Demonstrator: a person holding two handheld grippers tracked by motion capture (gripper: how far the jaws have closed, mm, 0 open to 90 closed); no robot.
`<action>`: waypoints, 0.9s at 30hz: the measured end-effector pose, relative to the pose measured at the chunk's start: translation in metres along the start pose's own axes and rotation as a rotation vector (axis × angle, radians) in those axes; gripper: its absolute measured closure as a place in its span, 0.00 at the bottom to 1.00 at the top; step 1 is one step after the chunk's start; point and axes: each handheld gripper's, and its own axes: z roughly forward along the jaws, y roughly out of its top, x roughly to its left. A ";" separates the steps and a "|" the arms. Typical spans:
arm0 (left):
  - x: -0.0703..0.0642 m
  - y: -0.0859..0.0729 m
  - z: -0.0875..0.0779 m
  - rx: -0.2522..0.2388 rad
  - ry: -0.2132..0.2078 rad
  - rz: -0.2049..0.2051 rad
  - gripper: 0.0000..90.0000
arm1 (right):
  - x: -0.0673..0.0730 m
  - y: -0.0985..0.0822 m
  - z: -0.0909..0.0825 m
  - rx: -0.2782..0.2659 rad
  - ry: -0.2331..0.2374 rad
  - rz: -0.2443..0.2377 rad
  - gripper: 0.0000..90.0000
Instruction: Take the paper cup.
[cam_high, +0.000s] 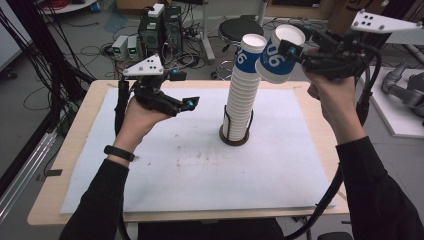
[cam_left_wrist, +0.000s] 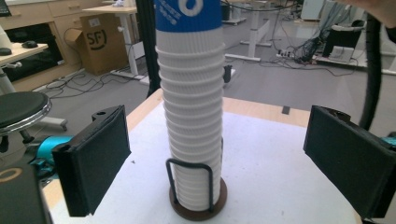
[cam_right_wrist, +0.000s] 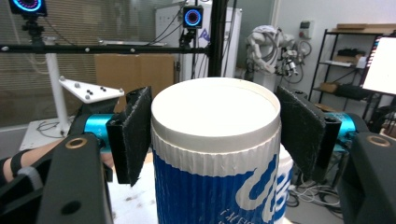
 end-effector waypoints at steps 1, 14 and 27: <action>-0.003 -0.002 -0.002 0.001 0.003 0.000 0.08 | 0.000 -0.002 -0.001 0.000 0.000 -0.005 0.34; -0.029 -0.020 -0.017 0.018 -0.009 0.009 0.08 | 0.017 -0.039 -0.010 0.015 0.078 0.043 0.35; -0.044 -0.053 -0.033 0.016 -0.013 -0.002 0.08 | 0.029 -0.074 -0.014 0.024 0.125 0.055 0.35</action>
